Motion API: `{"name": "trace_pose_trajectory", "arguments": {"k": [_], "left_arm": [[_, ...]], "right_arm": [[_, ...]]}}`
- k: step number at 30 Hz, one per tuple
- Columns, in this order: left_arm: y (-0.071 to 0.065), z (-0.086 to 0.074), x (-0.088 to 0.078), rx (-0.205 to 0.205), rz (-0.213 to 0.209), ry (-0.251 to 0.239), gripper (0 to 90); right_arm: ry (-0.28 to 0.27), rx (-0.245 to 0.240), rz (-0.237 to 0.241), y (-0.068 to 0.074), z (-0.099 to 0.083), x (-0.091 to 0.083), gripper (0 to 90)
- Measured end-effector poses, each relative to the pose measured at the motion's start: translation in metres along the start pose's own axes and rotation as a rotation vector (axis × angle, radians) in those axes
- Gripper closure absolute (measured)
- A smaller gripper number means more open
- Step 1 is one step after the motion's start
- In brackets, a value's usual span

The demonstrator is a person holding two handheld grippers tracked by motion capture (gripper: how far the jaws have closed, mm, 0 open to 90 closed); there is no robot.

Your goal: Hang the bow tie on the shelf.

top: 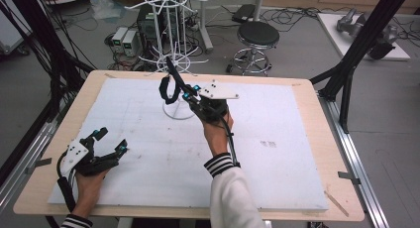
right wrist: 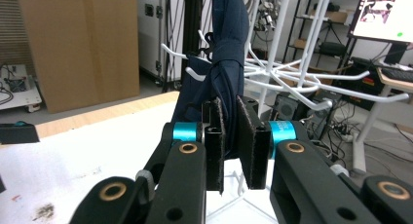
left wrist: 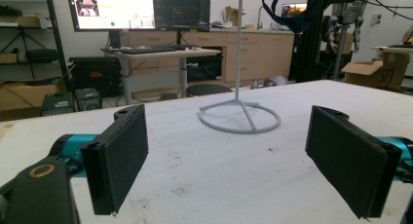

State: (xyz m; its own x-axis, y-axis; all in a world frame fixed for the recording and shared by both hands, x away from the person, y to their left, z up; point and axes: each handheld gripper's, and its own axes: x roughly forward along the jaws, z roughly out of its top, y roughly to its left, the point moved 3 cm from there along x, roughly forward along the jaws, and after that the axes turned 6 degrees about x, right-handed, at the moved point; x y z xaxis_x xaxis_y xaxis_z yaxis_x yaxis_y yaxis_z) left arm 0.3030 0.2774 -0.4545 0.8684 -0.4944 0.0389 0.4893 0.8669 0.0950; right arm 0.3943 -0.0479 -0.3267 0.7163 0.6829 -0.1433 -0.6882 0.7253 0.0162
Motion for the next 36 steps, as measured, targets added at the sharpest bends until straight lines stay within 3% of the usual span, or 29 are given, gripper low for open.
{"name": "trace_pose_trajectory", "arguments": {"k": [16,23,28,31,32,33,35,36], "left_arm": [[0.000,0.000,0.000,-0.001,0.000,-0.001,16.0],[0.000,0.000,0.001,-0.009,0.001,0.002,16.1],[0.000,0.000,0.001,-0.006,0.002,0.003,16.0],[0.000,0.000,0.000,-0.004,0.003,0.003,16.1],[0.000,0.000,0.000,-0.004,0.002,0.004,16.0],[0.000,0.000,0.000,-0.005,0.002,0.003,16.0],[0.000,0.000,0.000,-0.003,0.001,0.002,16.1],[0.000,0.000,0.000,-0.002,0.000,0.001,16.0]], "right_arm": [[0.054,0.033,-0.013,-0.009,-0.009,0.009,80.0],[0.085,0.022,-0.016,-0.010,-0.012,0.010,78.7],[0.119,0.029,-0.008,-0.015,-0.015,0.010,73.1],[0.123,0.031,-0.006,-0.015,-0.015,0.007,63.3],[0.115,0.036,-0.002,-0.014,-0.014,0.002,49.5],[0.115,0.036,-0.002,-0.014,-0.014,0.002,49.5],[0.124,0.063,0.028,-0.012,-0.014,-0.003,29.2],[0.135,0.055,0.059,-0.010,-0.015,-0.015,16.6]]}}
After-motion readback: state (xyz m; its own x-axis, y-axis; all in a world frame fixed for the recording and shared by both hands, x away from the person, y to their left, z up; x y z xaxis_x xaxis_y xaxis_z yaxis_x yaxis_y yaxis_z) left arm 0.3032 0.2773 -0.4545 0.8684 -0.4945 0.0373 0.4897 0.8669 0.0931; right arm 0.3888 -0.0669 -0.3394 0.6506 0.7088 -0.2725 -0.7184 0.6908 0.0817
